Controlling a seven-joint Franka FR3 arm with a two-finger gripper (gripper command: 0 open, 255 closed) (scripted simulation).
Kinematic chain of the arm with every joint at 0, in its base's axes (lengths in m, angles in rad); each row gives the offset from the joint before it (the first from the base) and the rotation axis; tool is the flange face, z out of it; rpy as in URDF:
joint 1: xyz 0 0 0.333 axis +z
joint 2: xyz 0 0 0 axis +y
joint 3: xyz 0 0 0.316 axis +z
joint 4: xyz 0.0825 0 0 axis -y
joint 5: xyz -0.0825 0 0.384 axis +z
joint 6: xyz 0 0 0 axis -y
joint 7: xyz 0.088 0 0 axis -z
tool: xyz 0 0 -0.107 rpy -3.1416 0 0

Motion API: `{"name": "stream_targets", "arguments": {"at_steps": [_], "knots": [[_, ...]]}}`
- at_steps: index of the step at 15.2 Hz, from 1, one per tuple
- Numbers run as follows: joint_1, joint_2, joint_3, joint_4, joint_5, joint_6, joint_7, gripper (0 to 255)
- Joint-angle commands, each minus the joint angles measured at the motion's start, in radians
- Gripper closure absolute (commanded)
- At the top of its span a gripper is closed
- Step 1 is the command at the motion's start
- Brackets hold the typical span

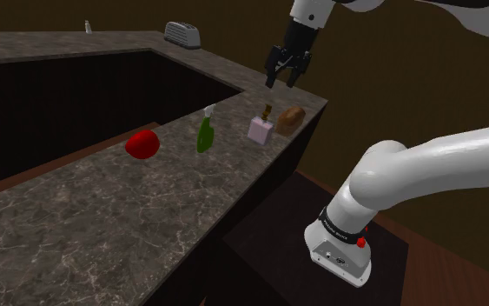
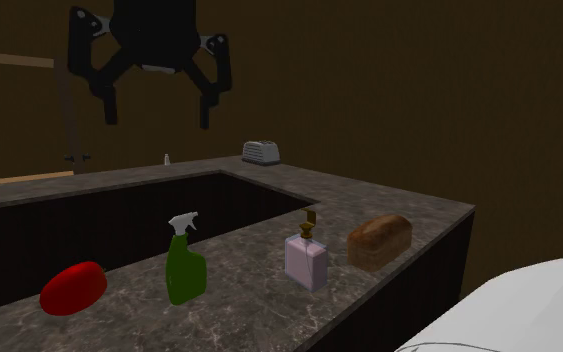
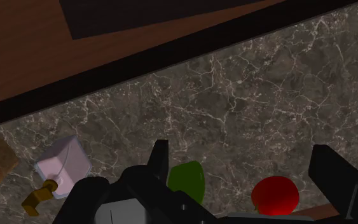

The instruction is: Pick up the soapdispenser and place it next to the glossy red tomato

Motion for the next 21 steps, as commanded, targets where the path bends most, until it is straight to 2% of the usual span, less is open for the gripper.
{"name": "stream_targets", "arguments": {"at_steps": [1,11,17,21], "knots": [[0.000,0.000,0.000,0.000,0.000,0.000,0.000,0],[-0.051,0.089,-0.183,-0.159,-0.104,0.285,-0.256,0],[-0.065,0.232,-0.306,-0.179,-0.134,0.473,-0.419,0],[-0.055,0.359,-0.394,-0.157,-0.119,0.594,-0.542,0]]}}
